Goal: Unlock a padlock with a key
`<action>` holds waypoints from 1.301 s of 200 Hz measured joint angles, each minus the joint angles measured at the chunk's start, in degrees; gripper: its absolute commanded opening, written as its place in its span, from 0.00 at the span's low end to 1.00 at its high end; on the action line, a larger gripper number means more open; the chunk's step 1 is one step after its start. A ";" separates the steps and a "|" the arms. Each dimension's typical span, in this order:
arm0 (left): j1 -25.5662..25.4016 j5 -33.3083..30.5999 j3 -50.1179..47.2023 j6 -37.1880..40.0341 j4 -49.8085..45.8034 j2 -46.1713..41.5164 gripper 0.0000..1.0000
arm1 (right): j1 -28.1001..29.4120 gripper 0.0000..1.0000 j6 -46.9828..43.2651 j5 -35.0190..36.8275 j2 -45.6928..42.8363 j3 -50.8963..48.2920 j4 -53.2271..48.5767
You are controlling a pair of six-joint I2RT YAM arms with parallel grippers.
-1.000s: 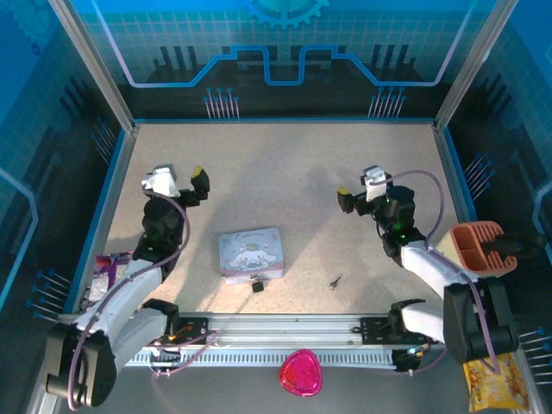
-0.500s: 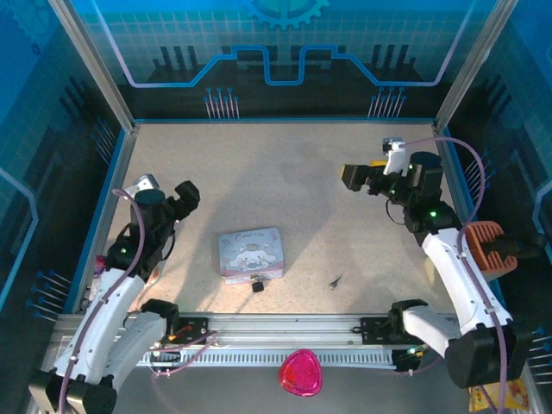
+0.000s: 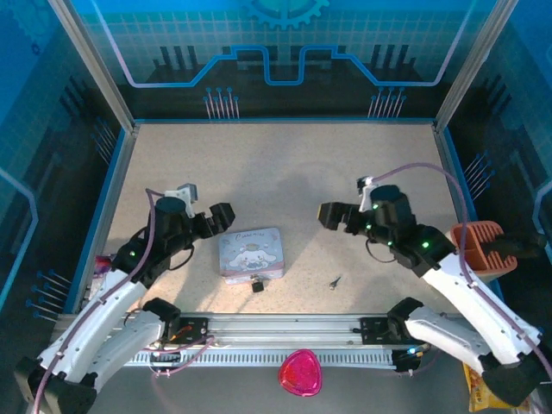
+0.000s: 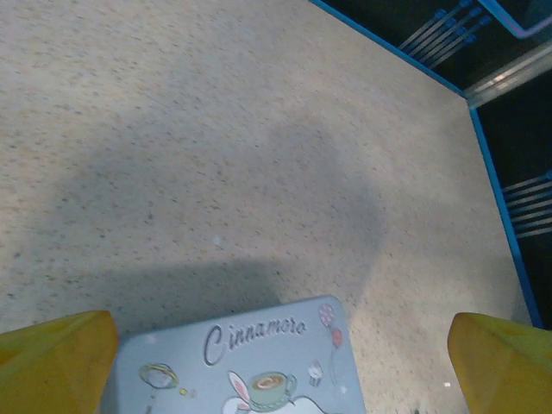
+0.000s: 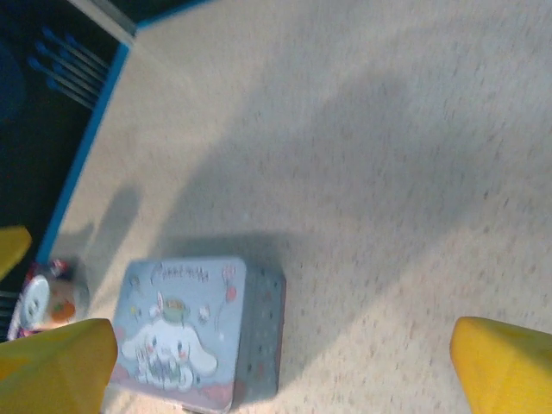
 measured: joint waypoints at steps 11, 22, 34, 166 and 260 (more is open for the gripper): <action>-1.16 0.00 -0.98 0.02 0.57 -0.17 0.99 | 4.94 1.00 3.48 3.61 0.70 -0.76 -1.62; -1.86 -0.02 -2.32 0.17 1.16 -0.20 0.99 | 8.57 0.99 6.69 6.56 1.62 -1.20 -3.56; -2.10 -0.39 -3.80 0.63 1.73 -0.20 0.99 | 12.31 0.99 10.49 9.73 2.78 -1.60 -5.86; -2.14 -3.65 -9.99 4.76 9.44 -4.92 0.99 | 22.91 0.67 44.33 15.30 9.27 -12.59 -12.96; -2.14 -3.63 -11.06 4.72 9.86 -6.10 0.99 | 23.52 0.43 52.65 13.94 10.88 -21.20 -5.51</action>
